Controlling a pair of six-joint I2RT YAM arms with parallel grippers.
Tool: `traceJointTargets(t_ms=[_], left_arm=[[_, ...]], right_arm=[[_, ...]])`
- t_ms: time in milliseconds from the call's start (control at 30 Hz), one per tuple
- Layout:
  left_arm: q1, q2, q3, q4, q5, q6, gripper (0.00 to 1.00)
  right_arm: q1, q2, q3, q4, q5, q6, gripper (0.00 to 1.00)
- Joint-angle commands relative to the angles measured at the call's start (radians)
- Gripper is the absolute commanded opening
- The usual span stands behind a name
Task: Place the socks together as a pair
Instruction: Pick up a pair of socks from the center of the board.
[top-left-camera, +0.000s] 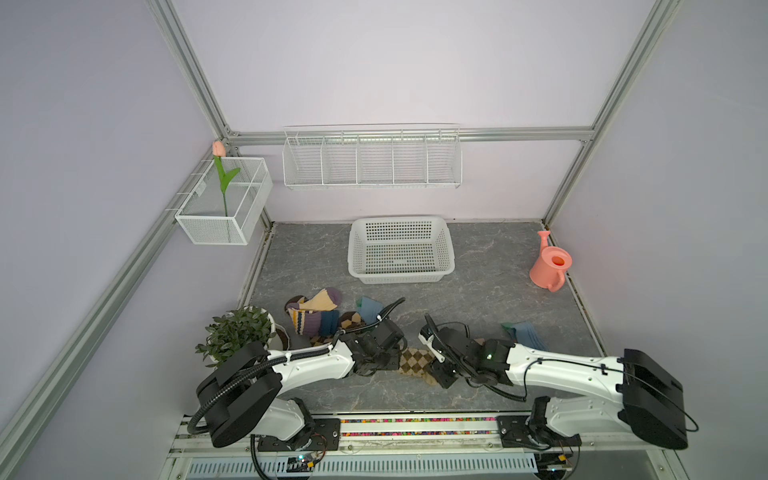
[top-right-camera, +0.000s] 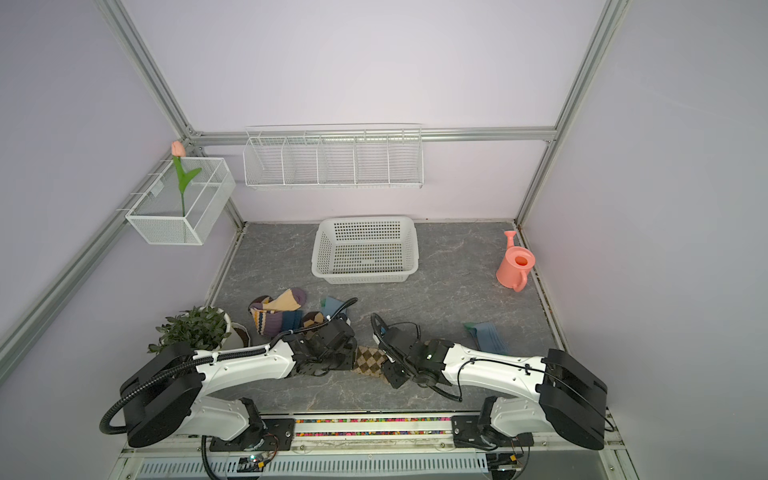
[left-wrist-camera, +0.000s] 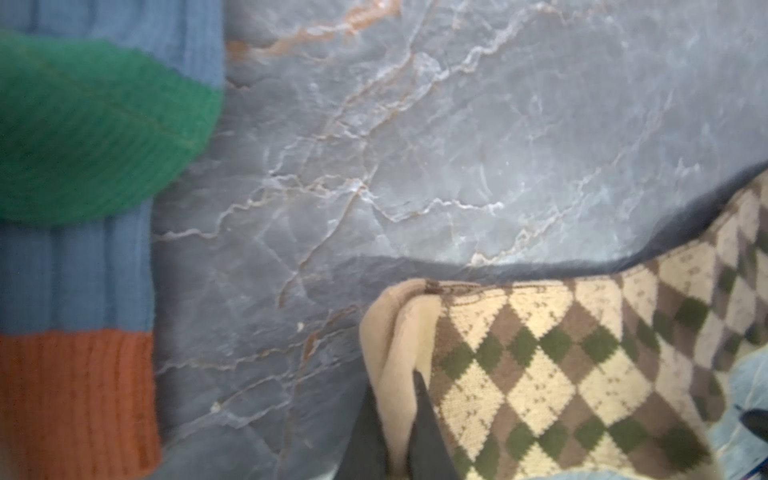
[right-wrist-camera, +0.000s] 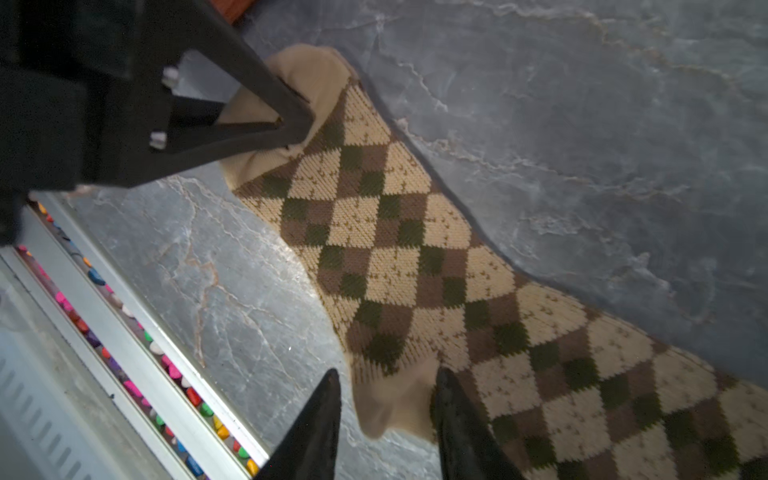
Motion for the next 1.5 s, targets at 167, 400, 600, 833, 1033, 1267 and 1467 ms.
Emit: traceJointTargets(t_ms=[167,400,600,833,1033,1267,1467], left_arm=[[0.112,0.051,0.137,-0.04,-0.033,0.105,0.0],[0.25,0.104,0.164,-0.018,0.039,0.188,0.0],[0.303,0.107,0.187,-0.061,0.082,0.26,0.0],[0.303,0.093,0.149,-0.039,0.145,0.262,0.0],[0.303,0.04,0.104,-0.041,0.152,0.248,0.0],[0.303,-0.01,0.055,-0.022,0.159,0.231,0.0],[0.303,0.007,0.041,0.021,0.185,0.214,0.0]], right_arm=[[-0.137,-0.191,-0.028,-0.112,0.036,-0.008,0.42],[-0.259,-0.158,-0.023,-0.192,0.064,-0.009,0.43],[-0.483,-0.174,-0.102,-0.1,-0.056,0.018,0.41],[-0.648,-0.055,-0.1,0.047,-0.236,0.004,0.4],[-0.69,0.036,-0.075,0.063,-0.238,-0.015,0.41],[-0.694,0.029,-0.093,0.07,-0.231,-0.009,0.44],[-0.692,0.091,-0.103,0.178,-0.348,0.024,0.35]])
